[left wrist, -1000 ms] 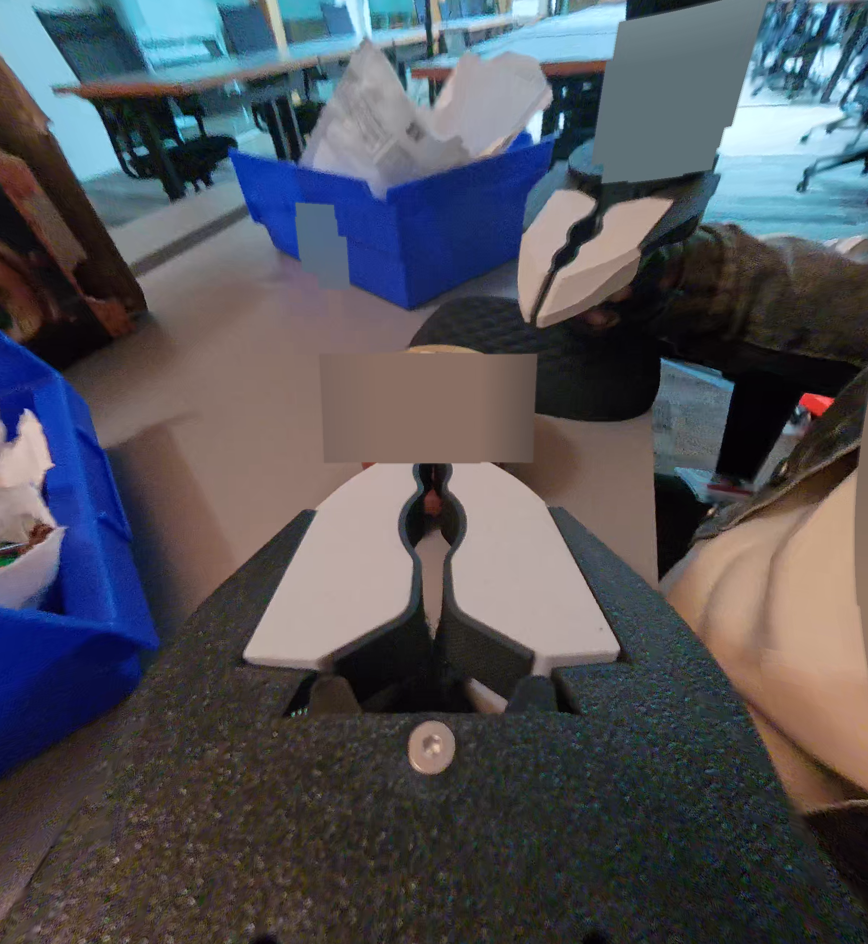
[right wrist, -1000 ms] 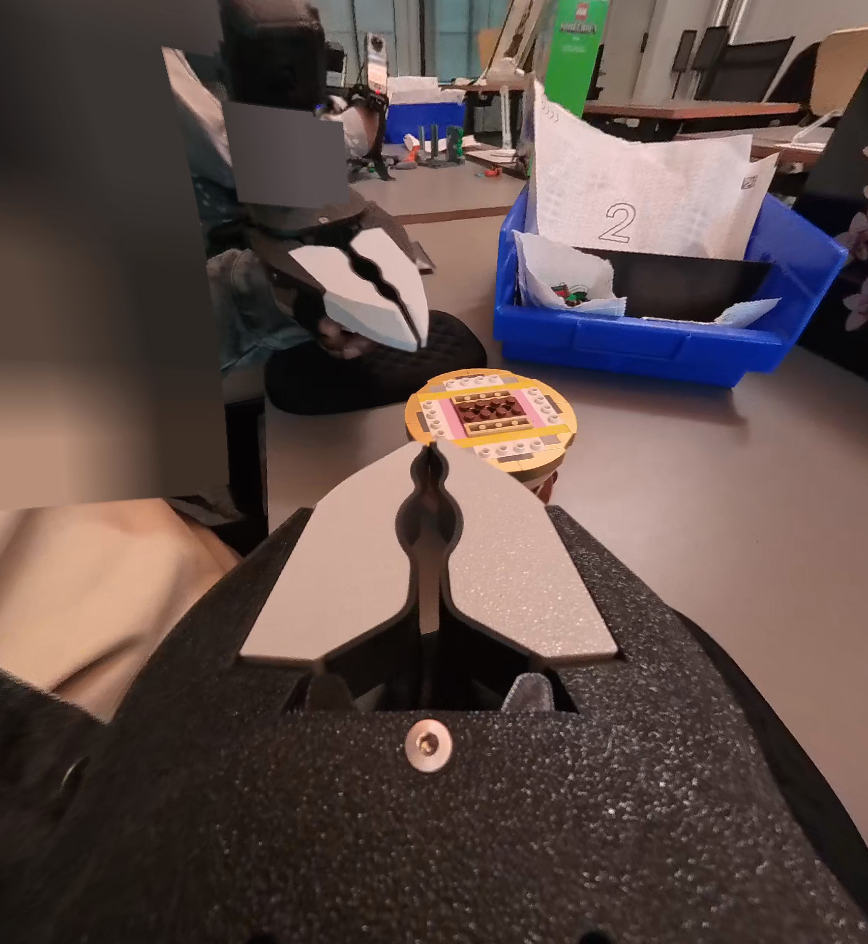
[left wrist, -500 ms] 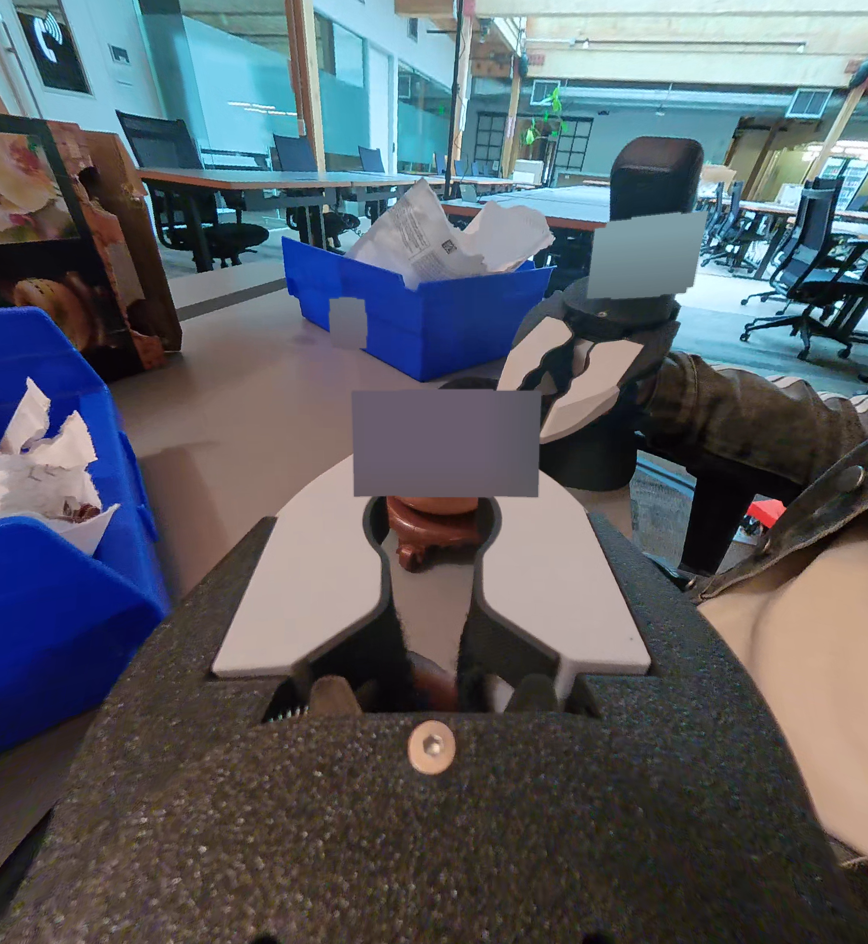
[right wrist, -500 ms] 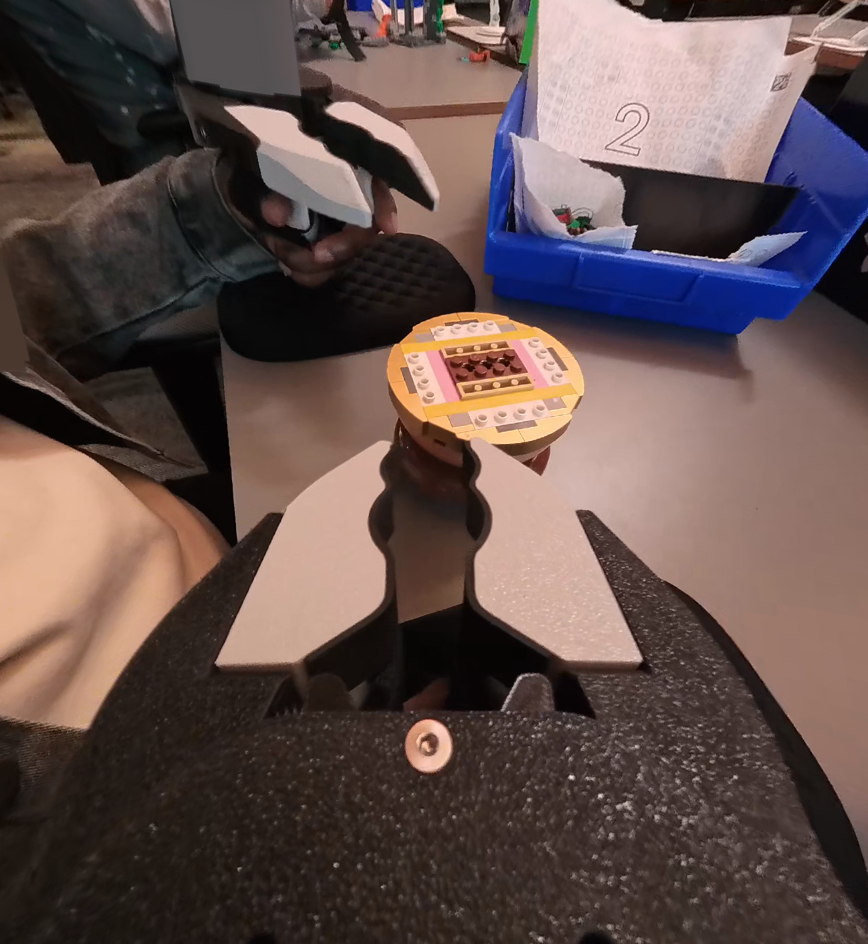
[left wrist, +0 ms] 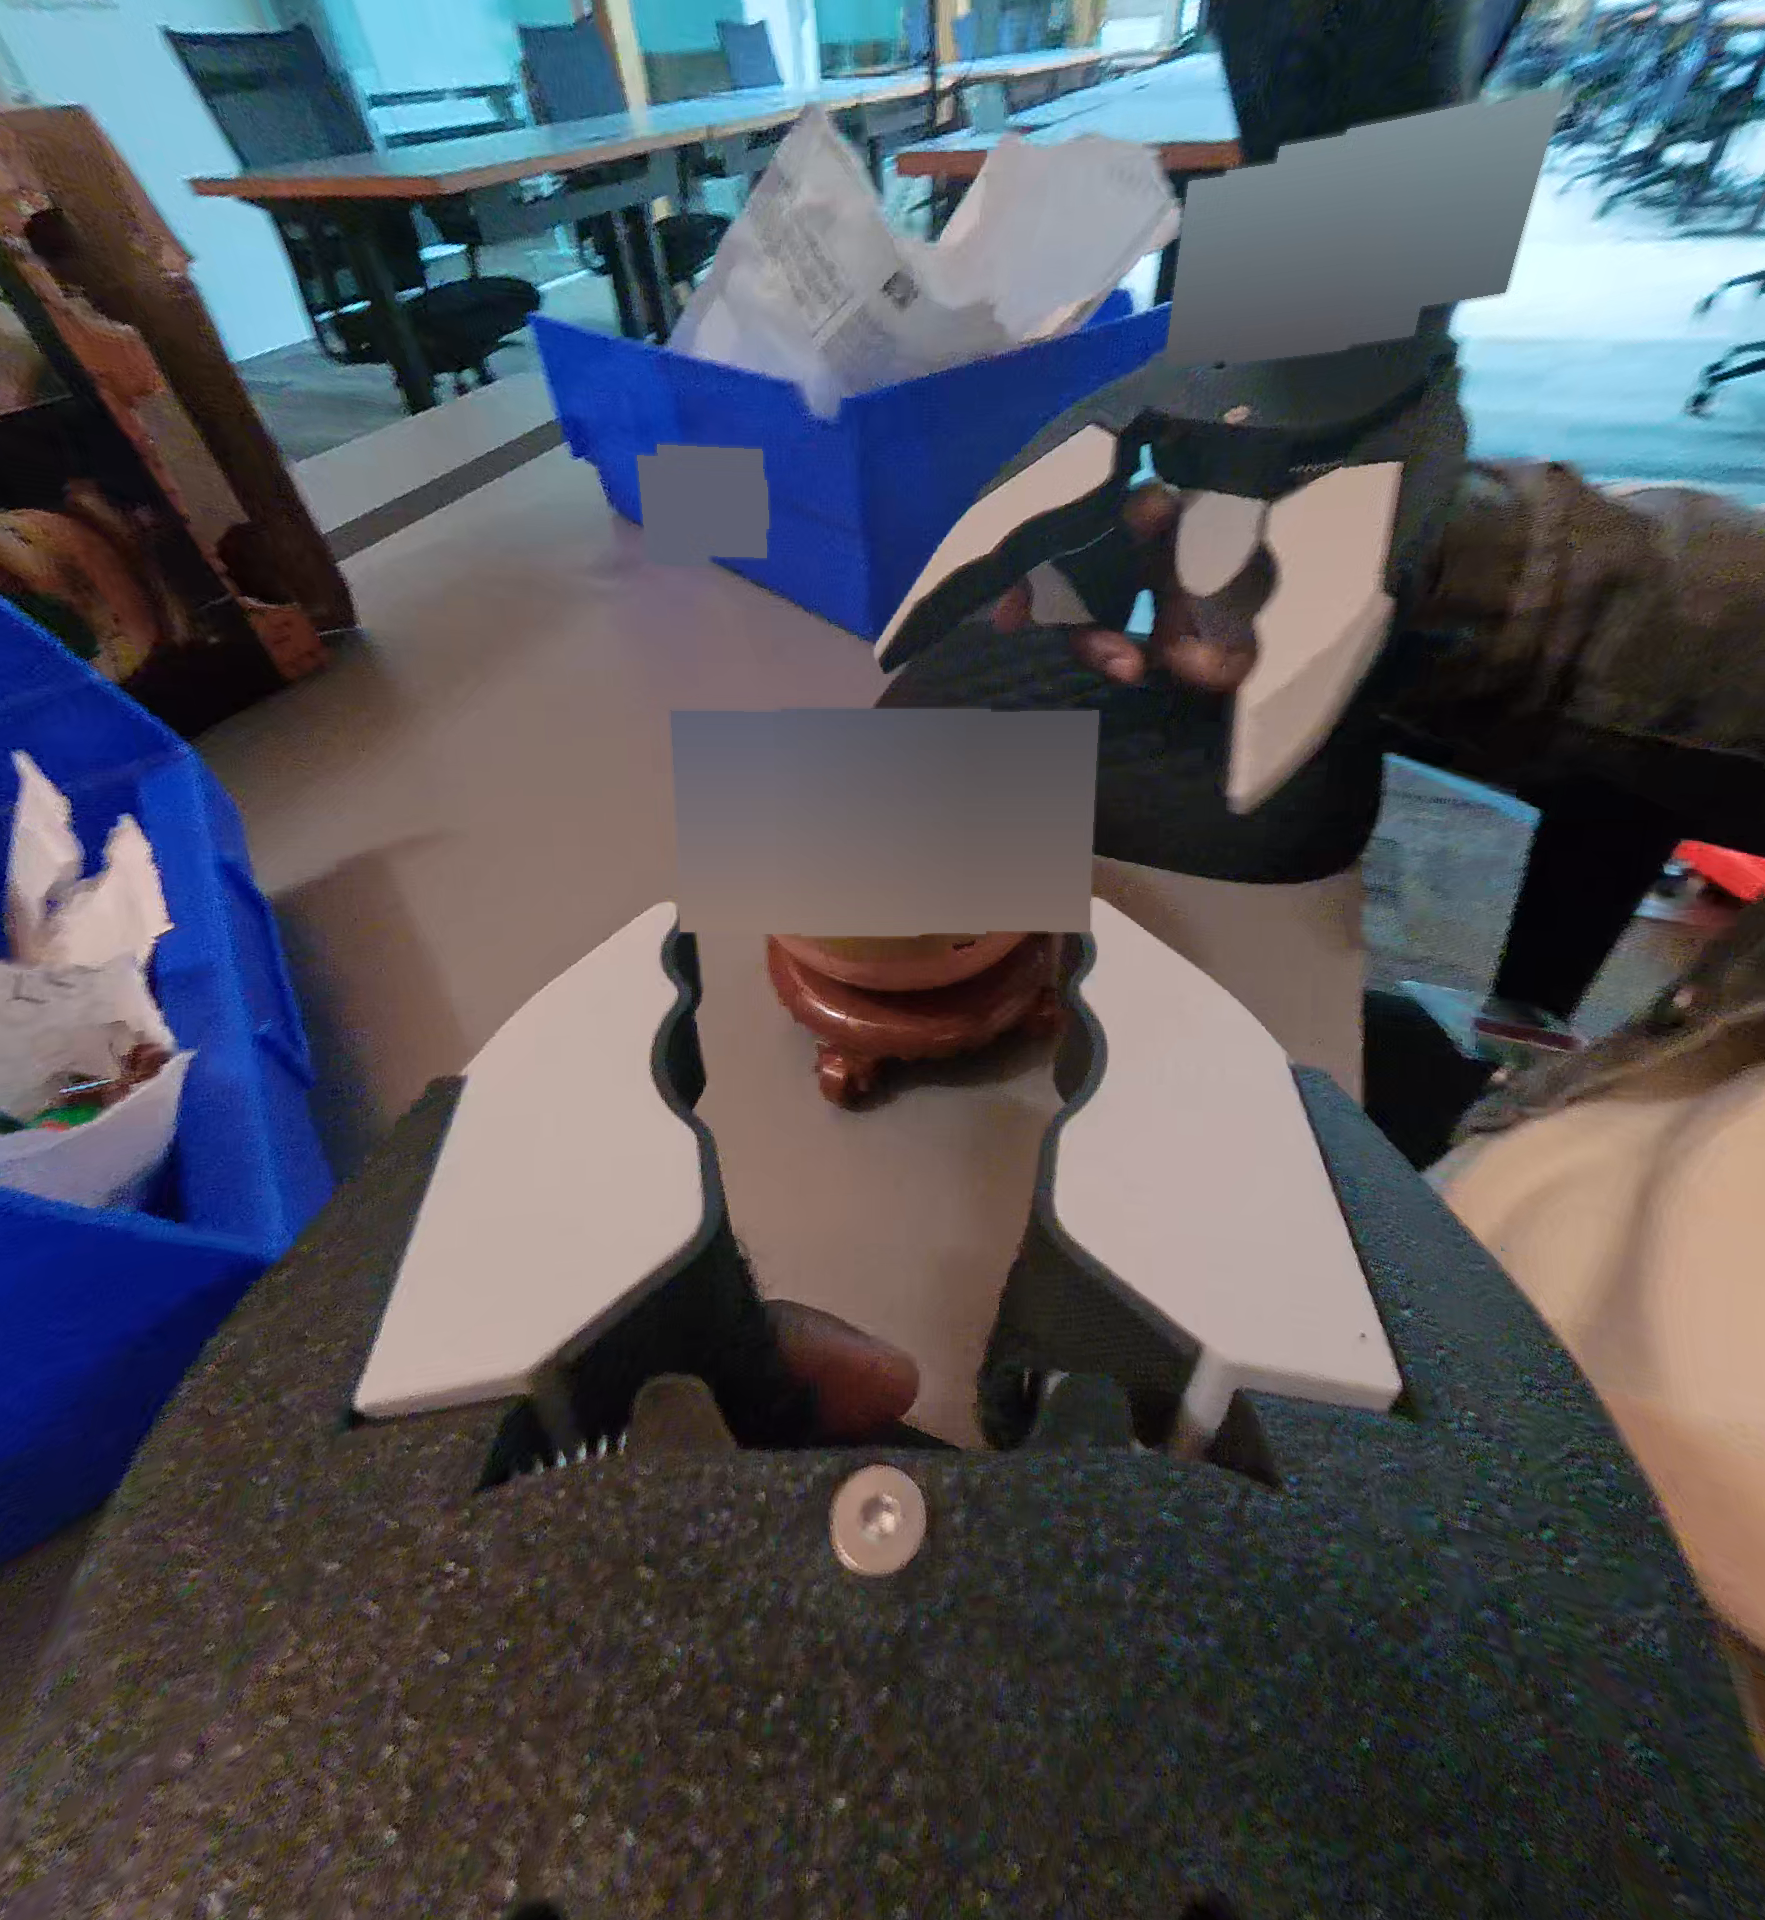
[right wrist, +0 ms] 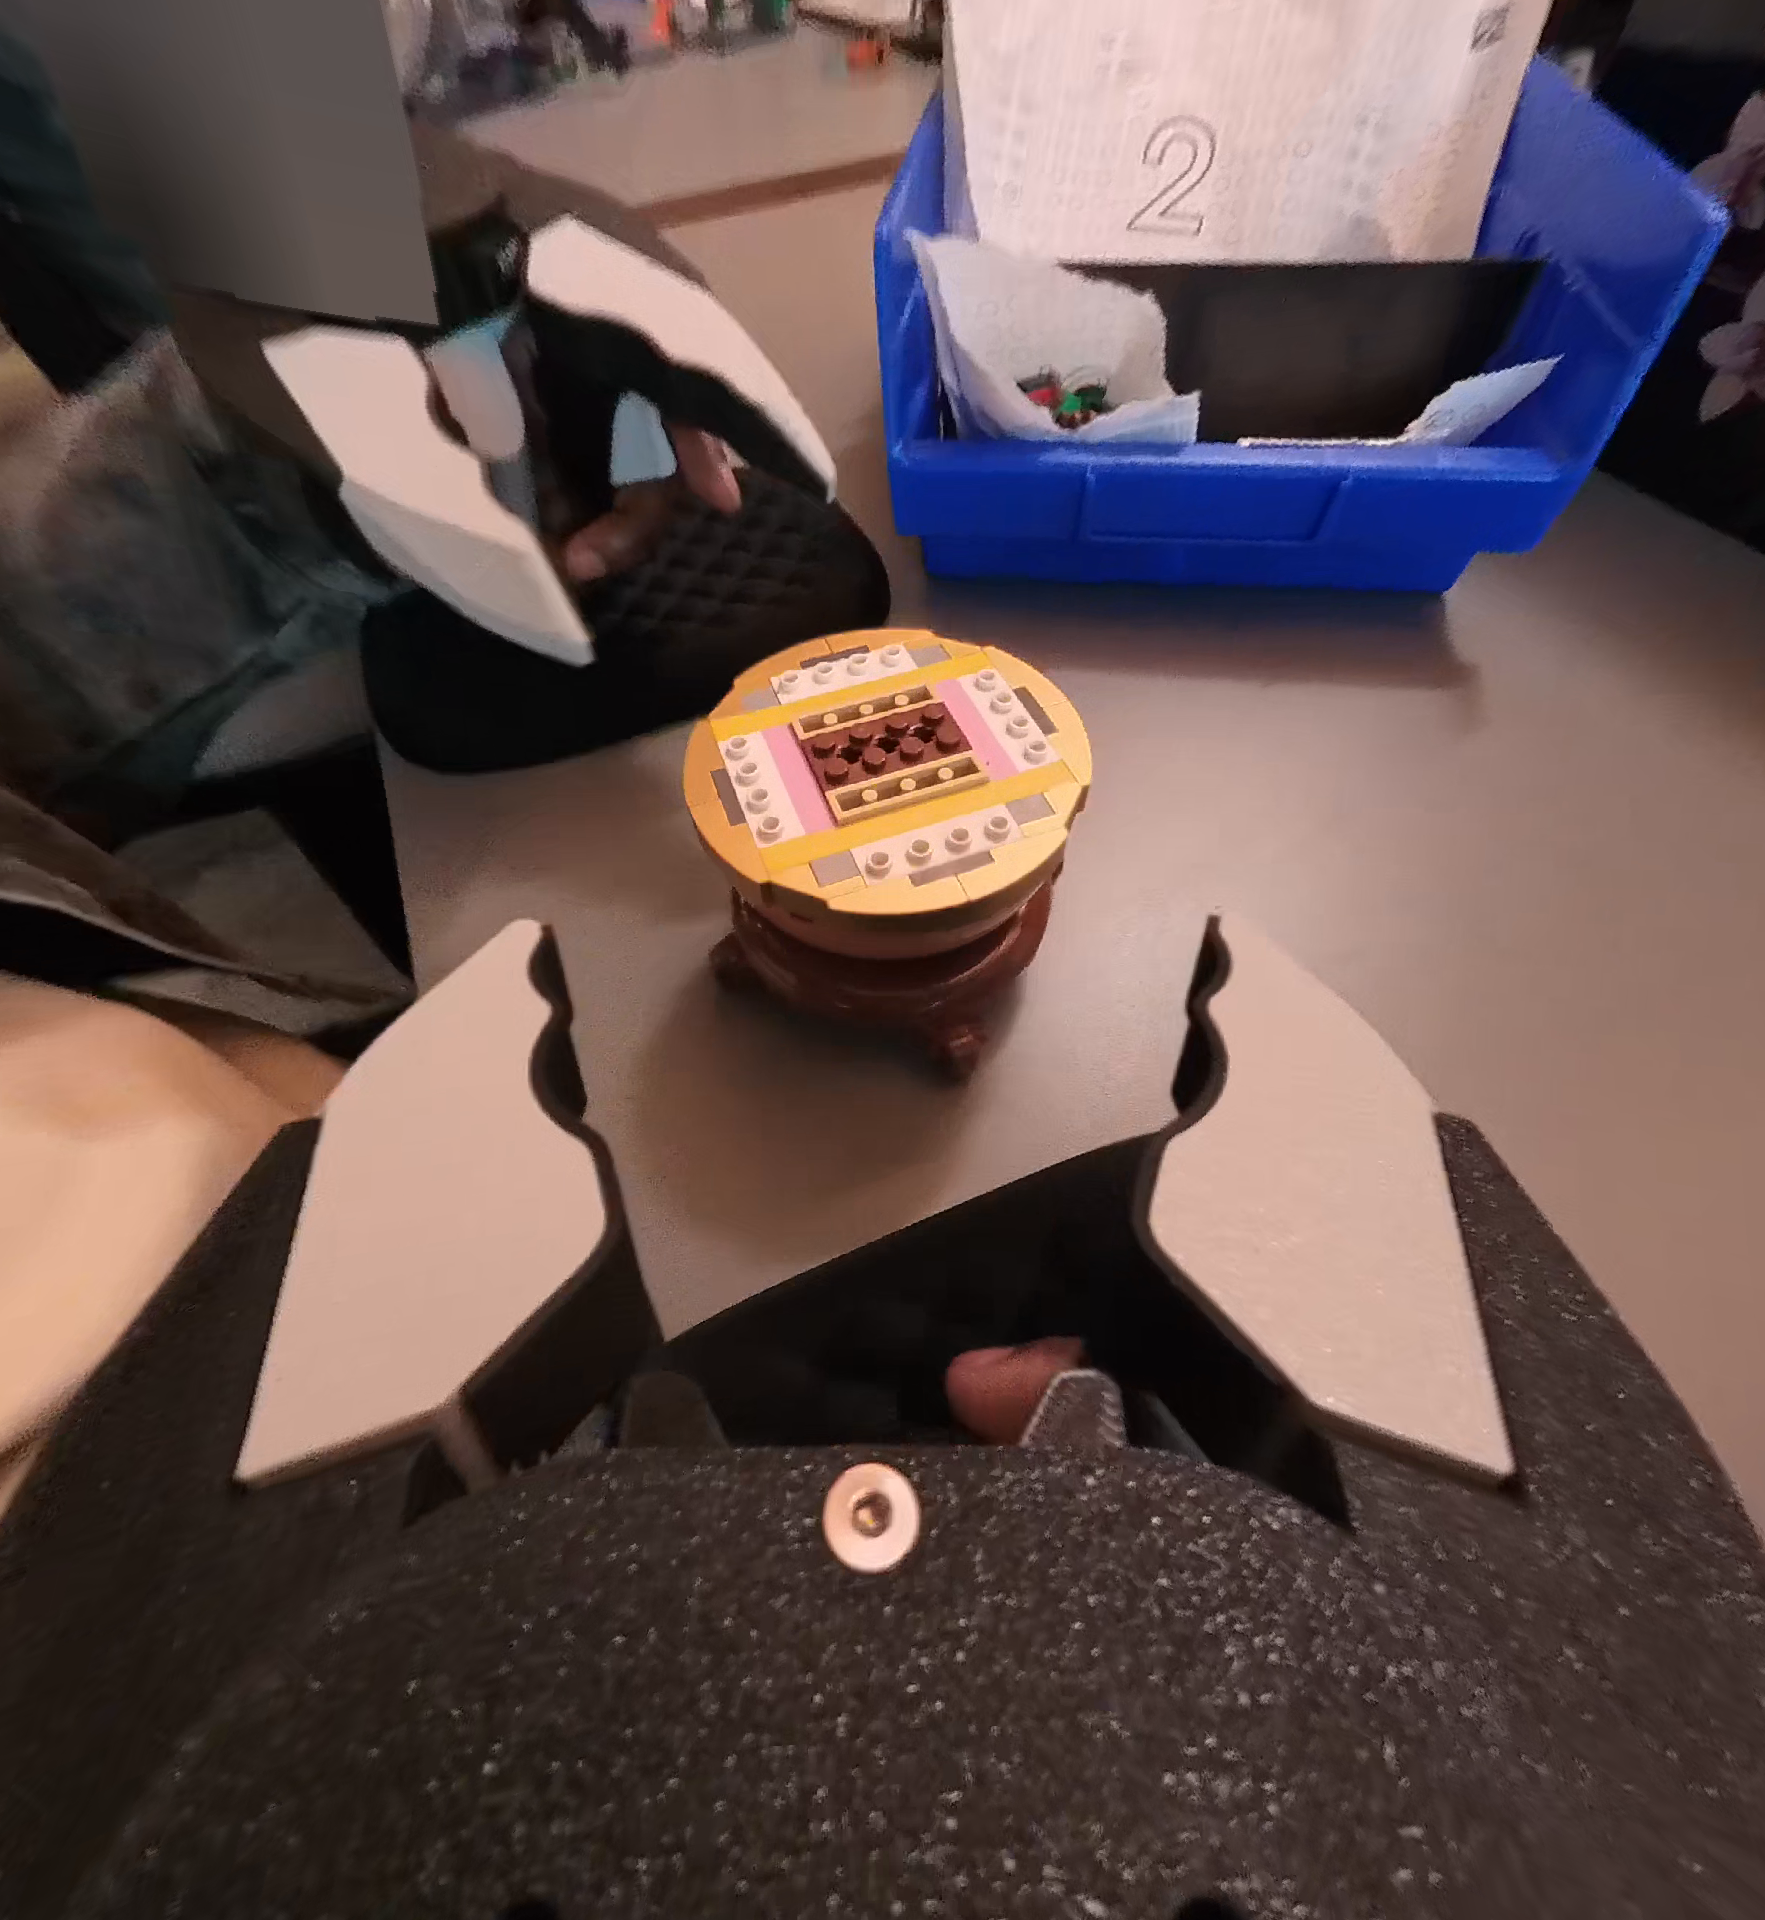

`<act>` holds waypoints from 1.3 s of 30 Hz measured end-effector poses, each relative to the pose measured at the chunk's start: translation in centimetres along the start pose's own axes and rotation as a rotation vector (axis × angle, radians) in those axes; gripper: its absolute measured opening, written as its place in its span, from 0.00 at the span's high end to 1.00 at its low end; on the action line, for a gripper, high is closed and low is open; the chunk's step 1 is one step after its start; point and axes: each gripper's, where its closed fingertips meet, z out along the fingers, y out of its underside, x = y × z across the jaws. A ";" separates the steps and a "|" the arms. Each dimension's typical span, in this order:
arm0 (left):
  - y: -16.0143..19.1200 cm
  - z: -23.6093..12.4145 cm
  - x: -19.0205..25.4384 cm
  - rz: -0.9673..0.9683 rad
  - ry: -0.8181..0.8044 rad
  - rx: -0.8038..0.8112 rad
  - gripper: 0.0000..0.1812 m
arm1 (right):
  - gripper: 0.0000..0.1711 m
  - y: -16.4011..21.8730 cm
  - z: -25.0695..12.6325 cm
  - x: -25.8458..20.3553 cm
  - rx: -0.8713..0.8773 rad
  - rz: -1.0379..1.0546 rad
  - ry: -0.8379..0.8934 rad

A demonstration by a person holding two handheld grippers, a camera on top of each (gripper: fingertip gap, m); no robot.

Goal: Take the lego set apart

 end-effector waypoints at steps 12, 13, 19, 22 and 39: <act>2.9 1.3 1.1 -0.526 0.224 -0.251 0.60 | 0.33 1.1 5.3 0.2 -0.405 -0.378 -0.110; 2.6 1.3 1.2 -0.554 0.246 -0.233 0.63 | 0.35 1.3 5.7 0.1 -0.409 -0.380 -0.132; -0.1 0.2 0.0 -0.226 0.267 -0.024 0.60 | 0.39 1.3 6.2 -0.4 -0.309 -0.460 -0.242; 1.0 1.2 -0.3 0.078 0.167 -0.130 0.57 | 0.39 1.2 6.2 -0.6 -0.276 -0.467 -0.275; 2.4 2.5 0.6 0.174 0.226 -0.197 0.72 | 0.39 1.3 6.1 -0.7 -0.286 -0.475 -0.262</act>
